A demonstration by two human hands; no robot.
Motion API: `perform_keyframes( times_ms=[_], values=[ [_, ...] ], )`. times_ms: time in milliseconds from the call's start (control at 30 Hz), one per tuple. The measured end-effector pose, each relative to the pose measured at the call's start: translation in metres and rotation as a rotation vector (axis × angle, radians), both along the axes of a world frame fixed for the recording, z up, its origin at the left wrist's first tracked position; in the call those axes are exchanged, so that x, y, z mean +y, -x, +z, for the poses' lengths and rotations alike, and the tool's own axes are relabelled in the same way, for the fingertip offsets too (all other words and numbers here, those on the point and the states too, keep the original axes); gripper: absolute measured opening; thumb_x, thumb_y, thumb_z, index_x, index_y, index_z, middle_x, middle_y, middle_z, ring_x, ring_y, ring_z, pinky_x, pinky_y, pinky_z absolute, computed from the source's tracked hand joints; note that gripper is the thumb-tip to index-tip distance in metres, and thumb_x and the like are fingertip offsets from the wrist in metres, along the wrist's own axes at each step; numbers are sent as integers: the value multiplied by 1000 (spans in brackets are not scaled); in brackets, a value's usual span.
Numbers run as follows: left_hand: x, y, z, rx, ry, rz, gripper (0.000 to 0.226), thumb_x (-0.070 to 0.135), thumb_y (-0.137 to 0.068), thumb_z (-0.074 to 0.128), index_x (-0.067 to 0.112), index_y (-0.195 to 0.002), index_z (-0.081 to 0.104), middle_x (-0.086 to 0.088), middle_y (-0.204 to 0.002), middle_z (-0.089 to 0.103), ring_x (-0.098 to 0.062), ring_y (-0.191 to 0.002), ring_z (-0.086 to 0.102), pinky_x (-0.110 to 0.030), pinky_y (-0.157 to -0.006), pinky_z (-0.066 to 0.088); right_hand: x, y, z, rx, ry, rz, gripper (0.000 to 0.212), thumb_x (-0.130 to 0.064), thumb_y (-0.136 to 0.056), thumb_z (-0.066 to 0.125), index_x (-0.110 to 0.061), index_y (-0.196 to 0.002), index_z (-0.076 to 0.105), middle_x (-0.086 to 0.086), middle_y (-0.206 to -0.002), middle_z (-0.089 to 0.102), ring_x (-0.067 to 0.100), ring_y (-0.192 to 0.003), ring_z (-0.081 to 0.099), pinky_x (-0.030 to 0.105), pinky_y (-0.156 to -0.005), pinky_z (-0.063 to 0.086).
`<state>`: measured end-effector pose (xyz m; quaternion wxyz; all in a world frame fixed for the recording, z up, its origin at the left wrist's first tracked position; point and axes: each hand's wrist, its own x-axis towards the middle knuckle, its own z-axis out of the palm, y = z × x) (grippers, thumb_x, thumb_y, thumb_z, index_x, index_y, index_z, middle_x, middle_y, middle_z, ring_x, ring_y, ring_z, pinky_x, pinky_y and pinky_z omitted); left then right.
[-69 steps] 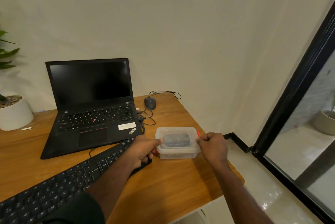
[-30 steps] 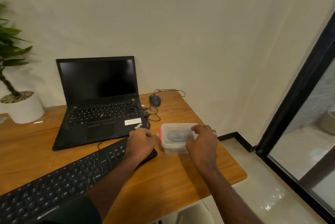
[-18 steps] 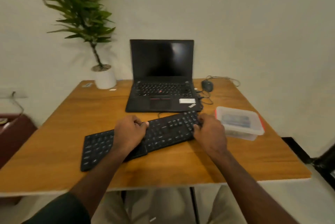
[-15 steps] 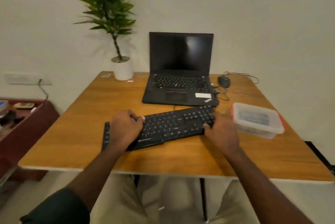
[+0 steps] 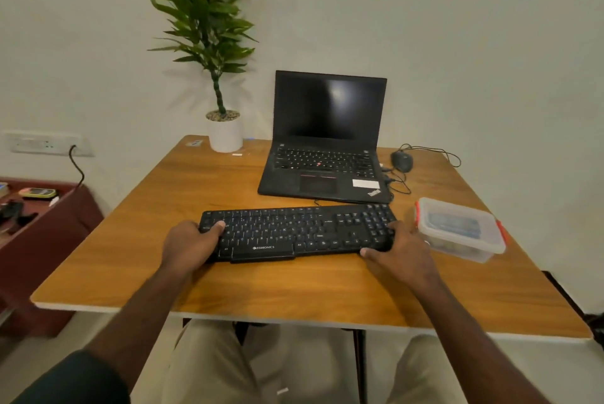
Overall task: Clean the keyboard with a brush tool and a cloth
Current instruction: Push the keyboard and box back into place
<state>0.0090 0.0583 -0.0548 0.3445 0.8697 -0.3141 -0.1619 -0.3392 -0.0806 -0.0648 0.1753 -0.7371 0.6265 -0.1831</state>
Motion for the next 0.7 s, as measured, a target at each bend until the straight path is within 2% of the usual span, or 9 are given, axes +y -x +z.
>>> perform_keyframes(
  times_ms=[300,400,500,600,700],
  values=[
    [-53,-1,4,90,80,-83,33,44,-91,69,11,-93,64,-5,-87,67,-17,-76,60,-31,-56,39,-3,-3,-1,11,113,-107,67,-56,-77,75,-20,-129,55,6,-126,62,26,-115,58,43,-96,54],
    [-58,-4,5,103,76,-122,34,40,-84,78,12,-92,61,-1,-88,66,-14,-77,59,-30,-58,43,-4,-7,-1,35,119,-112,64,-56,-79,74,-20,-129,56,7,-127,62,26,-114,58,43,-95,54],
    [-50,-7,6,138,69,-259,59,34,-64,93,13,-110,63,6,-96,64,-11,-87,60,-27,-69,47,-6,-7,-5,42,118,-115,66,-59,-78,73,-21,-129,56,6,-127,62,25,-114,59,43,-95,54],
    [-46,-7,9,74,33,-327,89,25,-57,97,2,-132,55,2,-110,57,-14,-98,52,-28,-83,44,-6,-7,-5,58,130,-111,65,-58,-79,73,-20,-129,56,6,-125,63,24,-113,59,43,-96,53],
    [-46,-9,8,31,34,-333,92,27,-55,98,1,-132,55,0,-110,56,-14,-97,50,-27,-77,42,-6,-7,-3,61,132,-112,65,-58,-79,73,-18,-127,55,6,-123,64,25,-112,59,44,-94,54]
  ],
)
